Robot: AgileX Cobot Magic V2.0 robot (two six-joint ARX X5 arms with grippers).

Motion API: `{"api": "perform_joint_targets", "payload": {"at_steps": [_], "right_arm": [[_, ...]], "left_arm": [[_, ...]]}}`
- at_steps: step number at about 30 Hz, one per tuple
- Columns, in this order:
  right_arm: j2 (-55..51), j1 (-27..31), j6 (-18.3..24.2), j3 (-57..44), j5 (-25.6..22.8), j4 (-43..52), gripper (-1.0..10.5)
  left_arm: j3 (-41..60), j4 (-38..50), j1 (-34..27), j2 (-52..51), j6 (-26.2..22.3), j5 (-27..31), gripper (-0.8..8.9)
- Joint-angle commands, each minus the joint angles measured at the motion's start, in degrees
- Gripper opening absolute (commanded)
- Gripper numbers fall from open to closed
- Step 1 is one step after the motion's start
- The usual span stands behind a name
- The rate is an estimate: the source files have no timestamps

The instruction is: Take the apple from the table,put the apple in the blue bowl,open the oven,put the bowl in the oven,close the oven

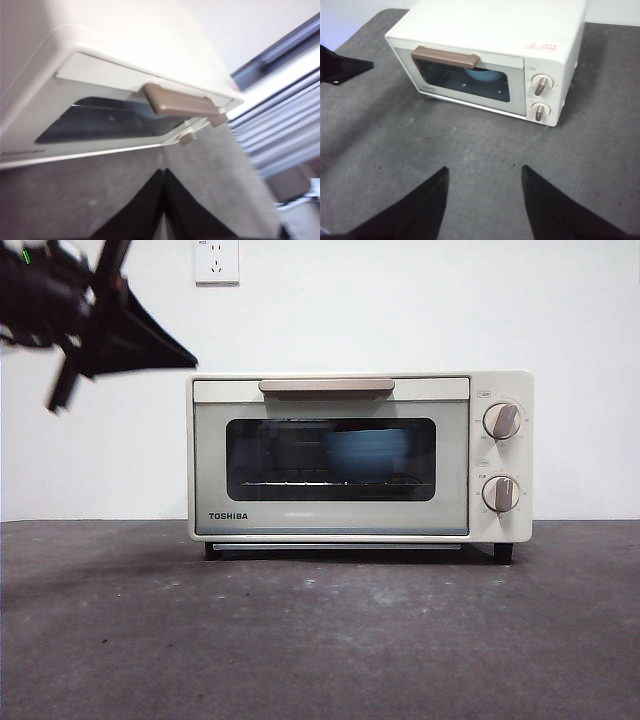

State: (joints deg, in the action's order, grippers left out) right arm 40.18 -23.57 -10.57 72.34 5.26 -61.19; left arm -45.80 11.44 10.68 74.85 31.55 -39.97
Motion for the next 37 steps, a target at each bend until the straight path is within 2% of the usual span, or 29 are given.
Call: {"api": "perform_joint_targets", "payload": {"at_steps": [1, 6, 12, 19, 27, 37], "right_arm": [[-0.13, -0.31, 0.98, -1.38, 1.66, 1.6, 2.3], [-2.86, -0.31, 0.98, -10.1, 6.82, 10.05, 1.8], [-6.69, -0.31, 0.96, -22.99, 12.87, 22.05, 0.1], [-9.27, -0.31, 1.18, -31.56, 12.85, 30.88, 0.0], [-9.25, -0.28, 1.18, -31.82, 9.46, 31.65, 0.0], [-9.66, -0.28, 1.18, -31.82, 9.51, 31.63, 0.0]], "left_arm": [[-0.85, -10.29, 1.7, -6.91, -9.42, 5.22, 0.07], [-0.85, -23.82, 4.98, -19.3, -14.36, 13.64, 0.07], [-0.85, -32.87, 6.69, -29.0, -14.8, 18.05, 0.07], [-0.85, -37.59, 6.69, -33.29, -15.87, 18.58, 0.07], [-0.85, -37.11, 6.69, -33.44, -15.72, 18.56, 0.07], [-0.85, -37.11, 6.69, -33.31, -15.74, 18.56, 0.07]]}}
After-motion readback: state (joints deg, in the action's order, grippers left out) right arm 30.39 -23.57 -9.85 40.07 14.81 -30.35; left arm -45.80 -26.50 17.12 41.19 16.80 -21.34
